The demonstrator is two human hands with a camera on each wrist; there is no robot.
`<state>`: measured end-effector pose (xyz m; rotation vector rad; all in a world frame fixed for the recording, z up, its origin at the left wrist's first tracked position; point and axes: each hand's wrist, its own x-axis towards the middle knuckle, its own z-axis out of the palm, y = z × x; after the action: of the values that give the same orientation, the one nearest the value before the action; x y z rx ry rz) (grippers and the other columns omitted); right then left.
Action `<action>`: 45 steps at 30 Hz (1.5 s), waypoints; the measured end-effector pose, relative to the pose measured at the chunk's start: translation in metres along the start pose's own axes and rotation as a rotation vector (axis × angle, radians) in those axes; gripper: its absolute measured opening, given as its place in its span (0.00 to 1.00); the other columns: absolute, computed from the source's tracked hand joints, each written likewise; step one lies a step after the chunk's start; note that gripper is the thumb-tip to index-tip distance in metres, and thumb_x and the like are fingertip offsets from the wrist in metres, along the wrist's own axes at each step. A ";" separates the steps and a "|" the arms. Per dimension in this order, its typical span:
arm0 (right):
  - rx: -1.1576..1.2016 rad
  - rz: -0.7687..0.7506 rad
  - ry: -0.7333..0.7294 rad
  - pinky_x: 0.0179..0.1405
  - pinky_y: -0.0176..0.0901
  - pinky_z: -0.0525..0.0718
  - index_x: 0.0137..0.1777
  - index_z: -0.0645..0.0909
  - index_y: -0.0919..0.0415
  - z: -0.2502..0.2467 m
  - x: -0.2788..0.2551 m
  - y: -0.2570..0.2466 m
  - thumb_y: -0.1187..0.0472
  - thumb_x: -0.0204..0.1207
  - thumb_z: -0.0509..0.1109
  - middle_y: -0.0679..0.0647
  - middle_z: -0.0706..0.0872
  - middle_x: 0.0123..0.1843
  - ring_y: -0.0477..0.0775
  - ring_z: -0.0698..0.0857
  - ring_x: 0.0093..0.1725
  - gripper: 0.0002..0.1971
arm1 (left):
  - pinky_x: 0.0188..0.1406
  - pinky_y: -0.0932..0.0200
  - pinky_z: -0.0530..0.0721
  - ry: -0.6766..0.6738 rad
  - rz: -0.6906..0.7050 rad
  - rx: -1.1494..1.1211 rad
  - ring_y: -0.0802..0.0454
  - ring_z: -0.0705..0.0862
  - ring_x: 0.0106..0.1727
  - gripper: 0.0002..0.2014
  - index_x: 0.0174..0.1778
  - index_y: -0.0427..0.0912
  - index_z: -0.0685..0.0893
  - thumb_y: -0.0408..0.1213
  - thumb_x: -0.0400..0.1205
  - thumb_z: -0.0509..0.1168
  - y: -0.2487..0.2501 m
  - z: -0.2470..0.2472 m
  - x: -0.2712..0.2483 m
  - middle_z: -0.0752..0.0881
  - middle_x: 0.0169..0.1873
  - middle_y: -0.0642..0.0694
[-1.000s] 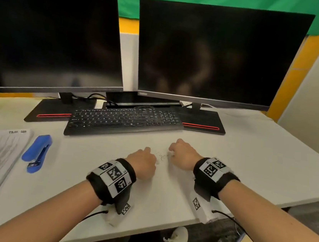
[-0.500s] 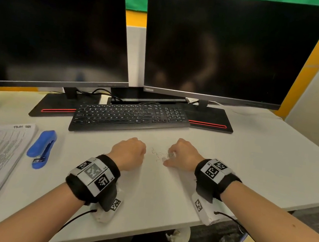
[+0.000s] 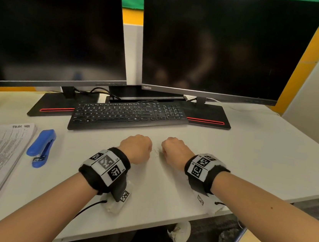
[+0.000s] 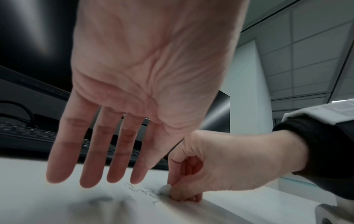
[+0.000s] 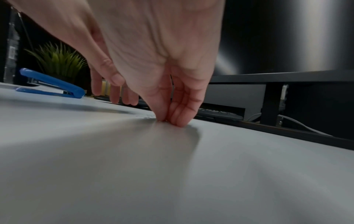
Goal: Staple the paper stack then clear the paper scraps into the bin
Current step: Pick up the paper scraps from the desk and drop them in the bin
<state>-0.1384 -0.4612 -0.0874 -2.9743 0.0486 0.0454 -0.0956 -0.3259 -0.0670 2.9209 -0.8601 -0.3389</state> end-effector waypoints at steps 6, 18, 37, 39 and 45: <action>0.022 0.053 -0.084 0.58 0.53 0.78 0.61 0.76 0.70 -0.004 -0.003 0.004 0.68 0.81 0.57 0.66 0.78 0.64 0.67 0.79 0.63 0.12 | 0.66 0.49 0.76 -0.091 0.011 0.033 0.38 0.75 0.70 0.18 0.71 0.37 0.74 0.34 0.85 0.54 0.007 0.003 0.008 0.72 0.70 0.38; 0.934 0.405 0.183 0.51 0.48 0.87 0.45 0.83 0.69 -0.042 -0.011 0.059 0.68 0.78 0.66 0.56 0.81 0.34 0.51 0.82 0.35 0.05 | 0.65 0.53 0.81 -0.019 0.125 -0.054 0.42 0.80 0.67 0.21 0.66 0.44 0.83 0.36 0.76 0.71 0.048 0.014 0.024 0.81 0.67 0.41; 1.354 0.443 0.299 0.35 0.34 0.81 0.55 0.77 0.69 -0.043 -0.041 0.064 0.67 0.79 0.65 0.55 0.79 0.38 0.48 0.79 0.36 0.07 | 0.51 0.57 0.82 0.073 0.185 -0.106 0.41 0.86 0.56 0.12 0.49 0.38 0.88 0.23 0.77 0.62 0.045 0.019 0.029 0.87 0.55 0.40; 1.346 0.446 0.295 0.35 0.35 0.82 0.55 0.77 0.68 -0.043 -0.042 0.066 0.67 0.79 0.65 0.55 0.79 0.39 0.48 0.79 0.36 0.07 | 0.48 0.60 0.80 0.031 0.199 -0.113 0.43 0.85 0.57 0.11 0.51 0.40 0.88 0.25 0.78 0.63 0.041 0.013 0.029 0.87 0.56 0.42; 1.355 0.441 0.313 0.37 0.36 0.82 0.59 0.78 0.70 -0.044 -0.044 0.076 0.67 0.79 0.65 0.55 0.79 0.39 0.48 0.80 0.37 0.11 | 0.57 0.54 0.81 0.032 0.078 -0.088 0.40 0.83 0.61 0.16 0.59 0.34 0.84 0.40 0.85 0.58 0.036 0.009 0.027 0.85 0.60 0.38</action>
<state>-0.1843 -0.5422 -0.0554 -1.5533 0.5267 -0.2800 -0.0942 -0.3706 -0.0755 2.7960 -0.9262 -0.3145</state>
